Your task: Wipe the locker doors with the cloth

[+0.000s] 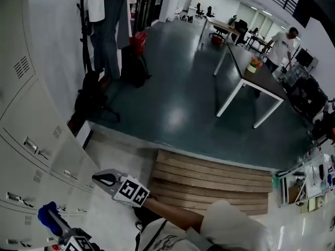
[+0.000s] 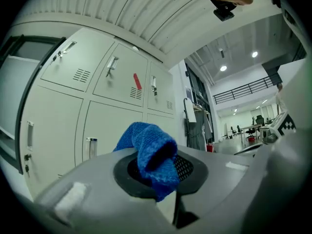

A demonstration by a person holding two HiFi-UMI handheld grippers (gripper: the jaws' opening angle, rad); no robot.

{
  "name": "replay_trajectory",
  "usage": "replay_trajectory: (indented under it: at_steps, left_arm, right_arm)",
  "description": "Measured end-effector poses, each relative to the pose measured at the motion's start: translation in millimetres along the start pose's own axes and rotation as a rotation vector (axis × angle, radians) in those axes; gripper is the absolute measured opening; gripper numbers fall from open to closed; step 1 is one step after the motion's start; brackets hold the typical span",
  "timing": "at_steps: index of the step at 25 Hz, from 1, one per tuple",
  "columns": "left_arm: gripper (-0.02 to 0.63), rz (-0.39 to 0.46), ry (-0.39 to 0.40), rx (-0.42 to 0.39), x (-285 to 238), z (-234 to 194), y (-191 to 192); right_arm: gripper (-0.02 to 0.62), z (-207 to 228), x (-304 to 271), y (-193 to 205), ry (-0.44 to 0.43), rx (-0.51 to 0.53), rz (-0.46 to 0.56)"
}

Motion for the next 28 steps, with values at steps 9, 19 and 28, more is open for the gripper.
replay_trajectory:
  at_steps: [9,19,28]
  left_arm:
    - [0.035,-0.049,-0.131,-0.320,-138.6,-13.4,-23.1]
    - [0.035,-0.147,-0.214,-0.611,-241.0,-47.5,-64.1]
    - [0.037,-0.170,-0.184,-0.703,-299.5,-59.5,-54.3]
  right_arm:
    - [-0.002,127.8,-65.8,-38.4,0.021,-0.081,0.111]
    - [-0.002,173.3,-143.0,-45.4,0.043,-0.134,0.070]
    - [-0.002,144.4,-190.9,-104.1,0.054,0.069,0.155]
Point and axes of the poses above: the fingertips, and each gripper's own axes: x backward along the fingers, z to its right, y out of its underside, the point moved 6 cm from there along x, backward along the fingers, and after that the axes turned 12 degrees about y, right-handed, at the moved point
